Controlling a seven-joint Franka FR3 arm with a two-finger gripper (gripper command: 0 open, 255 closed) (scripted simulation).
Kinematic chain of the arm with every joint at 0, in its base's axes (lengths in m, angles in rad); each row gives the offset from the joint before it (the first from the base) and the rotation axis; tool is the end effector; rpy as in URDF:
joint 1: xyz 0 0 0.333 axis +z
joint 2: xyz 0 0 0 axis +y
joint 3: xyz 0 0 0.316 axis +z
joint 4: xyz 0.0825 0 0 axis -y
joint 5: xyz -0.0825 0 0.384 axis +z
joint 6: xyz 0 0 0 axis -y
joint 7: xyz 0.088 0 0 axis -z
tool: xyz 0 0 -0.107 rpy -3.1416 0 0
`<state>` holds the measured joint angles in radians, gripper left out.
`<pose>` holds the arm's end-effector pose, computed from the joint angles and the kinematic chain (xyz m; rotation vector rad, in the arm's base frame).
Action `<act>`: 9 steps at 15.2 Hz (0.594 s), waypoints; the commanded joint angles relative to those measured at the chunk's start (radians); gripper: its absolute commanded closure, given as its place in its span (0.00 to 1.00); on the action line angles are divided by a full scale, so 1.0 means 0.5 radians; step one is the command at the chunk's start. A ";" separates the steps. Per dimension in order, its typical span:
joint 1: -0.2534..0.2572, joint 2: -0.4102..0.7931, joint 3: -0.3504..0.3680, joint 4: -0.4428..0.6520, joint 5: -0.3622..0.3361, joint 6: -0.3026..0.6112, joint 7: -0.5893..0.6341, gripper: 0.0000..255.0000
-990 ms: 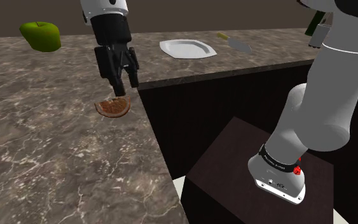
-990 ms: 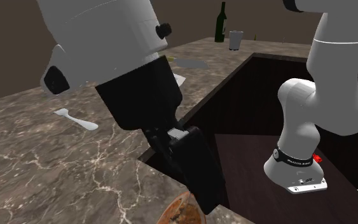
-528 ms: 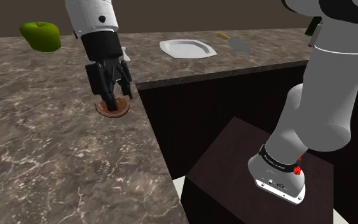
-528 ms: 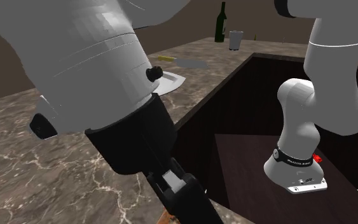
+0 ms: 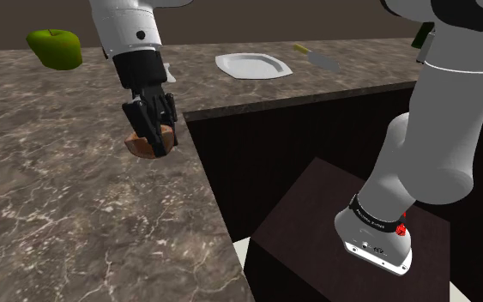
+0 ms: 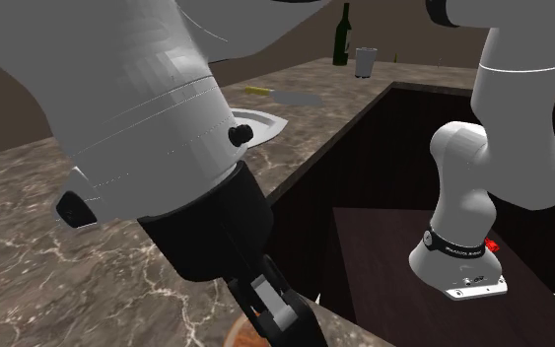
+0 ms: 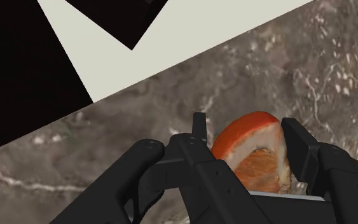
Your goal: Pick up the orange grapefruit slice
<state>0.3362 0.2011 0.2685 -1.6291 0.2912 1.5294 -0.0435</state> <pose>0.4728 0.3516 0.4892 -2.7066 -0.8664 0.5432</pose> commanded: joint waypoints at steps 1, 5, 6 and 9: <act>0.003 0.007 0.003 -0.006 0.001 0.000 0.000 1.00; 0.006 0.013 0.004 0.010 0.000 -0.009 0.007 1.00; 0.005 0.011 0.004 0.034 0.001 -0.033 0.014 1.00; 0.004 0.010 0.005 0.112 0.003 -0.109 0.037 1.00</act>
<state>0.3380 0.2064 0.2705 -1.5866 0.2921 1.4880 -0.0296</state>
